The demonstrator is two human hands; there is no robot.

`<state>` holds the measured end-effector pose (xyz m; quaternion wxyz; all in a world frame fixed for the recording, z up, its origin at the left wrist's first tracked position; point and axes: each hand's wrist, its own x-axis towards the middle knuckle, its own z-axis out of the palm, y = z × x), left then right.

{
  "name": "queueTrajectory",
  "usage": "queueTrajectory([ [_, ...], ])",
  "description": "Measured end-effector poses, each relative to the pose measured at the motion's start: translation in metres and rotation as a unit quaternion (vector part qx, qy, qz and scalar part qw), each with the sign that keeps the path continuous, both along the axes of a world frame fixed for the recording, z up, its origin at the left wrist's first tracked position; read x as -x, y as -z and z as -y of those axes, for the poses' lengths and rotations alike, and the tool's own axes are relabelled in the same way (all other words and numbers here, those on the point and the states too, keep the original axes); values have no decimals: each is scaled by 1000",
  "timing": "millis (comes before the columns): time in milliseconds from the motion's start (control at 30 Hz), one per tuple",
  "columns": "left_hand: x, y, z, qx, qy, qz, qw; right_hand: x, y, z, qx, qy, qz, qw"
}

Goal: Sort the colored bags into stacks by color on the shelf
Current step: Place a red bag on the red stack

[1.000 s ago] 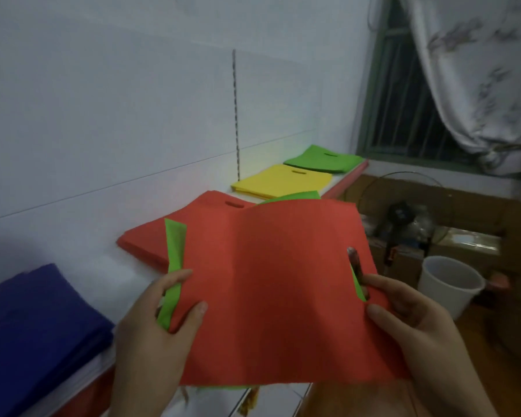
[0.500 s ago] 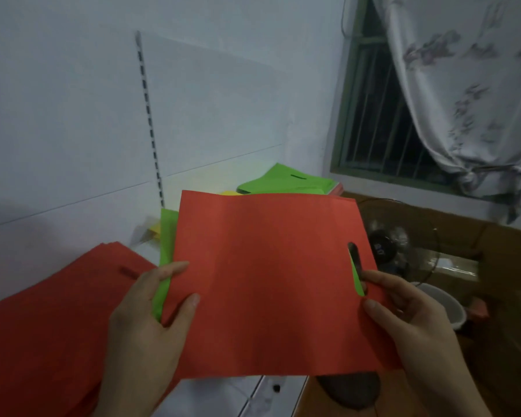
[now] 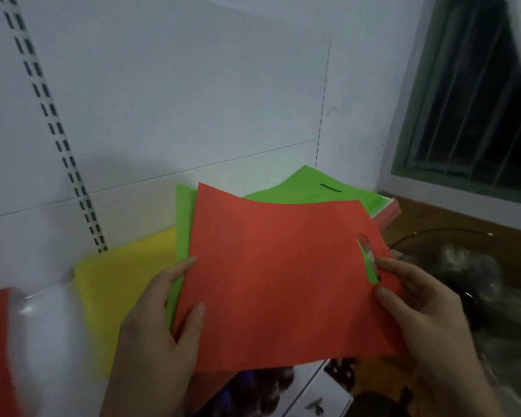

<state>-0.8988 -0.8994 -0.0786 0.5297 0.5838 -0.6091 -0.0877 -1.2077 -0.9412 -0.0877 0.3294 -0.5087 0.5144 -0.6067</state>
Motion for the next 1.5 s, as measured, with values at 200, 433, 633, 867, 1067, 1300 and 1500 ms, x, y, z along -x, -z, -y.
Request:
queueTrajectory([
  [200,80,-8,99,-30,-28,-7,999,68,-15,142,14,-40,-42,998],
  [433,151,-10,200,-82,-86,58,991,123,-36,279,51,-51,-188,979],
  [633,181,-10,237,-105,-153,101,977,138,-36,347,58,-62,-250,965],
  [867,187,-11,245,-96,-241,97,961,135,-25,359,60,-75,-341,935],
  [1067,184,-22,235,-86,-316,143,934,130,-31,354,80,-95,-303,945],
  [1300,137,-38,177,-70,-338,95,934,83,-37,328,98,-220,-190,952],
  [1500,77,-34,83,-70,-441,79,891,-7,-38,272,123,-329,-166,921],
])
